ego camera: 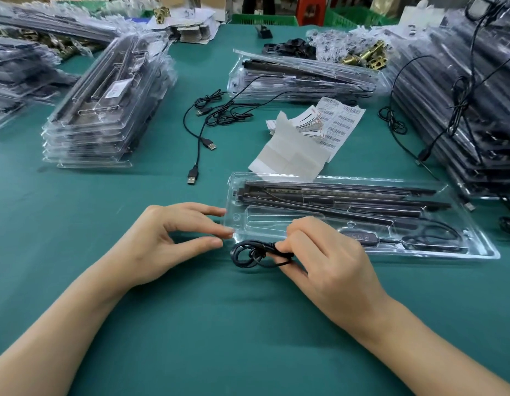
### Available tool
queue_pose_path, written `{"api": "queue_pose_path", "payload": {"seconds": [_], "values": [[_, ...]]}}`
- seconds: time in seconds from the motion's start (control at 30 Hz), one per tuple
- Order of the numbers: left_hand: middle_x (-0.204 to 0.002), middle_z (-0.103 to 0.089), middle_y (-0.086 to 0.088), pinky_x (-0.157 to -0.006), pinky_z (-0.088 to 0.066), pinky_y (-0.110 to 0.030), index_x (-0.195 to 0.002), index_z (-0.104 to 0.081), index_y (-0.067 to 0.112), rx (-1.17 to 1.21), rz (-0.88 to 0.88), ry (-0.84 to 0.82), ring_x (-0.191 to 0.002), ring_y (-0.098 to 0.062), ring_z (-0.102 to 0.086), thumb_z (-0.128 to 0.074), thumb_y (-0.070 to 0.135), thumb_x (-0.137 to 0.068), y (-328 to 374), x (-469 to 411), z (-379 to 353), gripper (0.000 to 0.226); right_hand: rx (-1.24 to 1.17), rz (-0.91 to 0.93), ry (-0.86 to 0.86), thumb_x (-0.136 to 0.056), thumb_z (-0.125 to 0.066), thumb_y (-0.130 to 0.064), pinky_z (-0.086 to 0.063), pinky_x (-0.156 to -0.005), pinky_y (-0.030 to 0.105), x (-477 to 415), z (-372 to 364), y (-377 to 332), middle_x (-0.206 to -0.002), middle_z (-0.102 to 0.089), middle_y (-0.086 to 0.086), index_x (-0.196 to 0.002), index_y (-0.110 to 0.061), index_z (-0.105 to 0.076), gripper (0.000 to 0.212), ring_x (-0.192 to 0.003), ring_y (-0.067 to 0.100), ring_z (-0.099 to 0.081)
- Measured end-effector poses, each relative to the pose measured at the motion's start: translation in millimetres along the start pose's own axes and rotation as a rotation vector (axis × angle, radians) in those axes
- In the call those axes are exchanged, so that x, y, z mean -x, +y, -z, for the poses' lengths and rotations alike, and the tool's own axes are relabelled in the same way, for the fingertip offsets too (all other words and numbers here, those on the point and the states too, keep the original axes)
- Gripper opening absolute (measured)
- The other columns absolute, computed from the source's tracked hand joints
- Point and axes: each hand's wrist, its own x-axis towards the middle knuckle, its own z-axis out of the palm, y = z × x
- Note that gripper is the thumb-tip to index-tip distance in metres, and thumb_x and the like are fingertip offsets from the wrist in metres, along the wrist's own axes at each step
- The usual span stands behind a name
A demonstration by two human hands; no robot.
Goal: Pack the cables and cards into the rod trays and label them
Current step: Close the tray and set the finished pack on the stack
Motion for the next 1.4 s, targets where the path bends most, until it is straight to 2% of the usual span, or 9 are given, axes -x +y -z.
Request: {"api": "queue_pose_path", "payload": {"seconds": [0.33, 0.5, 0.63, 0.77, 0.93, 1.07, 1.2, 1.33, 1.4], "values": [[-0.1, -0.079, 0.01, -0.101, -0.047, -0.017, -0.099, -0.081, 0.032, 0.046, 0.028, 0.009, -0.122, -0.006, -0.064, -0.083, 0.029, -0.077, 8.1, 1.4, 0.8, 0.022, 0.089, 0.035, 0.033, -0.071, -0.074, 0.017, -0.046, -0.05, 0.036, -1.3, -5.8, 0.2, -0.072, -0.057, 0.01, -0.067, -0.003, -0.059, 0.025, -0.058, 0.027, -0.05], [-0.104, -0.077, 0.015, -0.103, -0.049, -0.027, -0.094, -0.083, 0.032, 0.001, 0.031, 0.028, -0.119, -0.006, -0.065, -0.079, 0.047, -0.074, 9.3, 1.8, 0.1, 0.026, 0.173, 0.115, 0.072, -0.07, -0.059, 0.023, -0.044, -0.056, 0.035, -4.8, -7.8, 0.1, -0.068, -0.052, 0.008, -0.065, -0.007, -0.055, 0.03, -0.056, 0.026, -0.04], [-0.093, -0.078, 0.013, -0.102, -0.048, -0.021, -0.094, -0.081, 0.031, -0.006, 0.014, 0.031, -0.12, -0.004, -0.064, -0.078, 0.048, -0.075, 10.8, 0.8, -1.0, 0.025, 0.201, 0.205, 0.059, -0.072, -0.057, 0.022, -0.045, -0.059, 0.037, -9.1, -7.4, 6.8, -0.068, -0.052, 0.007, -0.066, -0.009, -0.054, 0.031, -0.055, 0.025, -0.04], [-0.088, -0.078, 0.012, -0.101, -0.048, -0.021, -0.093, -0.081, 0.026, 0.012, 0.022, 0.037, -0.121, -0.006, -0.064, -0.079, 0.048, -0.075, 11.0, 0.2, -1.9, 0.029, 0.198, 0.185, 0.047, -0.072, -0.069, 0.017, -0.042, -0.06, 0.035, -5.9, -8.0, 8.5, -0.071, -0.056, 0.006, -0.065, -0.01, -0.059, 0.03, -0.057, 0.025, -0.043], [-0.09, -0.078, 0.012, -0.102, -0.048, -0.022, -0.095, -0.079, 0.026, 0.027, 0.029, 0.004, -0.123, -0.008, -0.063, -0.083, 0.047, -0.072, 14.7, 1.1, -0.7, 0.032, 0.219, 0.169, 0.043, -0.077, -0.071, 0.012, -0.038, -0.057, 0.037, -7.6, -9.0, 7.9, -0.069, -0.054, 0.007, -0.065, -0.009, -0.057, 0.028, -0.06, 0.026, -0.044], [-0.086, -0.077, 0.011, -0.099, -0.047, -0.019, -0.087, -0.075, 0.026, -0.002, 0.031, 0.047, -0.119, -0.005, -0.065, -0.086, 0.053, -0.065, 20.6, 0.4, -4.4, 0.036, 0.322, 0.155, 0.031, -0.077, -0.074, 0.007, -0.033, -0.054, 0.036, -8.5, -9.0, 5.7, -0.064, -0.043, 0.003, -0.064, -0.012, -0.055, 0.03, -0.061, 0.024, -0.037], [-0.081, -0.076, 0.013, -0.097, -0.047, -0.018, -0.076, -0.073, 0.025, -0.057, 0.042, 0.121, -0.114, 0.0, -0.066, -0.094, 0.049, -0.065, 25.2, -0.7, -11.6, 0.034, 0.331, 0.139, -0.055, -0.077, -0.079, 0.003, -0.036, -0.052, 0.035, -0.5, -5.8, 6.8, -0.063, -0.044, 0.001, -0.069, -0.015, -0.063, 0.025, -0.059, 0.023, -0.041], [-0.081, -0.076, 0.014, -0.097, -0.048, -0.019, -0.075, -0.071, 0.026, -0.083, 0.042, 0.143, -0.114, 0.001, -0.066, -0.088, 0.049, -0.067, 26.7, -0.5, -14.1, 0.03, 0.288, 0.133, -0.106, -0.094, -0.072, -0.013, -0.042, -0.05, 0.037, 5.5, -1.0, 5.7, -0.068, -0.054, 0.001, -0.082, -0.013, -0.071, 0.013, -0.061, 0.024, -0.049], [-0.083, -0.076, 0.014, -0.097, -0.048, -0.021, -0.077, -0.07, 0.027, -0.094, 0.042, 0.129, -0.115, 0.0, -0.065, -0.088, 0.05, -0.067, 26.8, -0.5, -13.9, 0.031, 0.248, 0.117, -0.116, -0.103, -0.06, -0.029, -0.044, -0.052, 0.037, 7.0, 1.1, 3.7, -0.073, -0.059, 0.001, -0.09, -0.011, -0.074, 0.026, -0.064, 0.024, -0.053]]}}
